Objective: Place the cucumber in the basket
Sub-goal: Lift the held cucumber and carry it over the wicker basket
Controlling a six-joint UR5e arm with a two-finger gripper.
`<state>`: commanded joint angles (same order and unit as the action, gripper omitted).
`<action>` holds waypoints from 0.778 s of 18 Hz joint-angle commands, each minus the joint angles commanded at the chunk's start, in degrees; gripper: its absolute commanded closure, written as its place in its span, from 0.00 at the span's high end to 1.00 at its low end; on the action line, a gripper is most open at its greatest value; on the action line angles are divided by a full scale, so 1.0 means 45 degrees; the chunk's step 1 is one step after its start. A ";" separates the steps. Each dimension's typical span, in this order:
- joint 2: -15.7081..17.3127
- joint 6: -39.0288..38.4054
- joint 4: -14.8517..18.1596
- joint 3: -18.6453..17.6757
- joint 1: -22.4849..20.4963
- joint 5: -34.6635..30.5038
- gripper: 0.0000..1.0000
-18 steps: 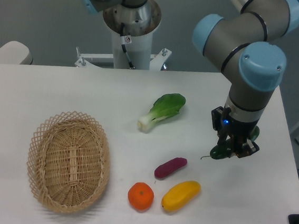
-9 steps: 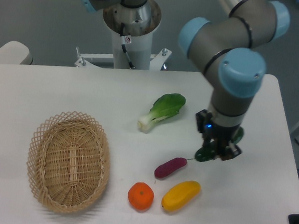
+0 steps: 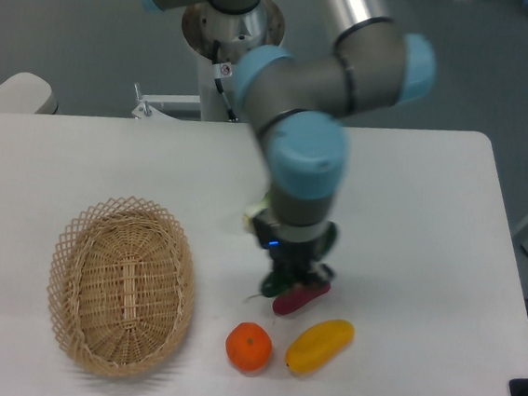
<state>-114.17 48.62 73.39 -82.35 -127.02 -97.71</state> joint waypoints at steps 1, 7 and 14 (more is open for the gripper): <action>0.0039 -0.0584 0.0039 -0.0020 0.0352 -0.0198 0.21; -0.0058 -0.4762 0.0021 -0.0294 0.1995 -0.0005 0.21; -0.1191 -0.8188 -0.1972 -0.0216 0.2797 0.0777 0.22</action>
<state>-119.53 11.78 64.51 -83.32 -114.44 -94.22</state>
